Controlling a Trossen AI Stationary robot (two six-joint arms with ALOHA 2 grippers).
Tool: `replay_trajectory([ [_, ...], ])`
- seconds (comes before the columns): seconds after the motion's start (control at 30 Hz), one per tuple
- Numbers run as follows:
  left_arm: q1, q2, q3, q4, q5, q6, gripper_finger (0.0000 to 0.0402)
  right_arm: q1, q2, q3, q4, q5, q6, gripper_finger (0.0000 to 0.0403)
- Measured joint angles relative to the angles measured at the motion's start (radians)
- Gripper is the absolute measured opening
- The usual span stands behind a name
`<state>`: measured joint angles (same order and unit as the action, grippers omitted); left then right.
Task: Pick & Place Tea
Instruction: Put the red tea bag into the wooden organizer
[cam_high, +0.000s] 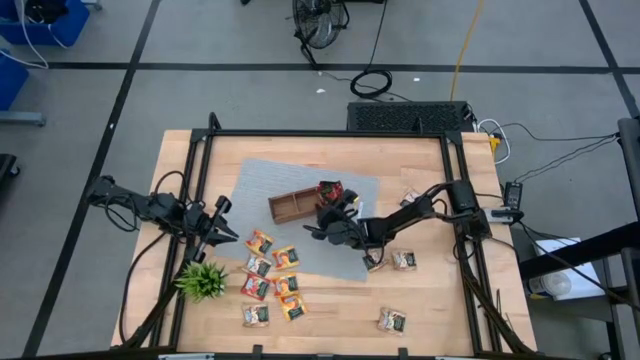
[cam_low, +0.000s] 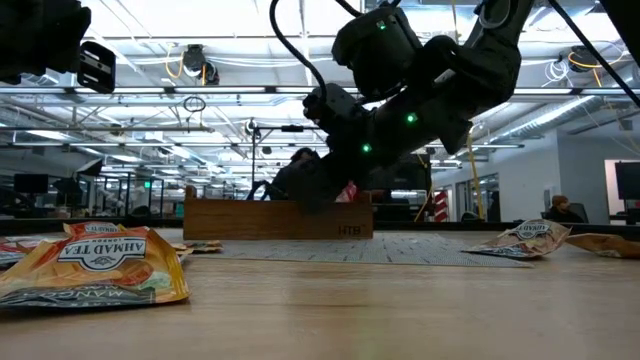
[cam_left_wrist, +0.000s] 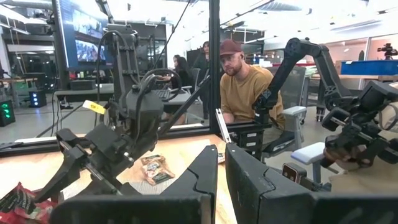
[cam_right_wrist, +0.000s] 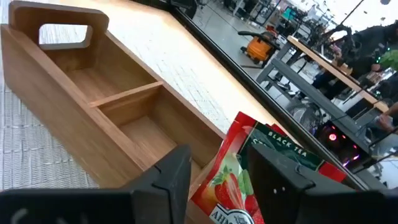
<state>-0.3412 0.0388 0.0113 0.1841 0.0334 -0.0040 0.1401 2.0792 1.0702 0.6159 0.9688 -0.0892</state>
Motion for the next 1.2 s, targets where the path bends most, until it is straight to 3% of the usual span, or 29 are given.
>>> replay_trajectory([
  [0.17, 0.000, 0.000, 0.000, 0.000, 0.000, 0.000, 0.0035, 0.004, 0.000, 0.000, 0.024, 0.030, -0.079, 0.0148],
  [0.3, 0.000, 0.000, 0.000, 0.000, 0.000, 0.000, 0.0035, 0.013, -0.041, -0.001, 0.061, 0.156, -0.294, 0.0142],
  [0.4, 0.000, 0.000, 0.000, 0.000, 0.000, 0.000, 0.0035, 0.013, -0.147, -0.001, 0.018, 0.134, -0.450, 0.0131],
  [0.53, 0.000, 0.000, 0.000, 0.000, 0.000, 0.000, 0.0035, 0.001, -0.338, 0.027, -0.246, -0.050, -0.408, 0.0091],
  [0.67, 0.000, 0.000, 0.000, 0.000, 0.000, 0.000, 0.0035, -0.096, -0.443, 0.096, -0.659, -0.475, -0.140, 0.0018],
  [0.73, 0.000, 0.000, 0.000, 0.000, 0.000, 0.000, 0.0035, -0.154, -0.438, 0.098, -0.744, -0.684, -0.097, 0.0008],
  [0.8, 0.000, 0.000, 0.000, 0.000, 0.000, 0.000, 0.0035, -0.191, -0.408, 0.095, -0.777, -0.784, -0.082, 0.0003],
  [1.2, 0.000, 0.000, 0.000, 0.000, 0.000, 0.000, 0.0035, -0.284, -0.262, 0.098, -0.760, -0.841, -0.159, 0.0000],
])
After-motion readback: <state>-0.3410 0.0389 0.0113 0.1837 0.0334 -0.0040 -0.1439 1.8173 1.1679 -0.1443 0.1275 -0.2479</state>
